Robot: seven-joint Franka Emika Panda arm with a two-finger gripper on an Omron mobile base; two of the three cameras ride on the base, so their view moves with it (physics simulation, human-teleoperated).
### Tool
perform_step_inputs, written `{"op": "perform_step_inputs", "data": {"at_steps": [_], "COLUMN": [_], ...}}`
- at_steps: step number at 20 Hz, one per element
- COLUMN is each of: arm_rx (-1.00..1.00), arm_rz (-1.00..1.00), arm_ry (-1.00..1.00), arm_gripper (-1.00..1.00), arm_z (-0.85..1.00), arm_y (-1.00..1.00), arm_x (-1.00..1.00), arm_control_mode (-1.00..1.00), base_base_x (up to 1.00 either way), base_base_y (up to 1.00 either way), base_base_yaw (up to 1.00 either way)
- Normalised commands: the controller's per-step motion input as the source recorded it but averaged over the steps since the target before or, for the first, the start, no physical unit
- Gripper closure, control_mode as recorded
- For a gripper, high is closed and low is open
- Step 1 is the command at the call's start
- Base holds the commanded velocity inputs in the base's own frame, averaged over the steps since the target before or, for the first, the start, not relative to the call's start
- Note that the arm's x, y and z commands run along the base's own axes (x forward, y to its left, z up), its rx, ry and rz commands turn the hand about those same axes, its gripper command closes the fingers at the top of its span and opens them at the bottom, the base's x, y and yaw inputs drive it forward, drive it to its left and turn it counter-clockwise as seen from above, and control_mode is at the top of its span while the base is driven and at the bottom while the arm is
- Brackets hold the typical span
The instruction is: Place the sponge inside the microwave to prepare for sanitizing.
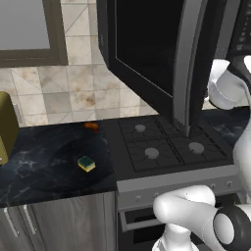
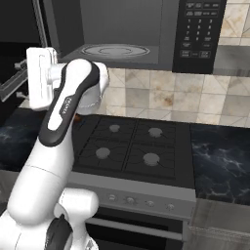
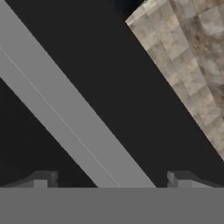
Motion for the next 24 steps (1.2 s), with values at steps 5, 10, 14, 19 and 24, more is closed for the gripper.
{"op": "perform_step_inputs", "data": {"at_steps": [5,10,14,19,24], "arm_rx": [-0.04,-0.07,-0.06,-0.11,-0.11], "arm_rz": [-0.04,-0.13,-0.13,-0.13,-0.05], "arm_ry": [0.00,-0.03,0.00,0.00,0.00], "arm_gripper": [-1.00,-1.00,-1.00,-1.00,-1.00], "arm_z": [0.00,0.00,0.00,0.00,-0.20], "arm_y": [0.89,0.64,0.49,0.27,-0.40], "arm_x": [-0.01,0.00,0.00,0.00,0.05], "arm_control_mode": [-1.00,-1.00,-1.00,-1.00,-1.00], "base_base_x": [0.00,0.00,0.00,0.00,0.00], "base_base_y": [0.00,0.00,0.00,0.00,0.00], "base_base_yaw": [0.00,0.00,0.00,0.00,0.00]}}
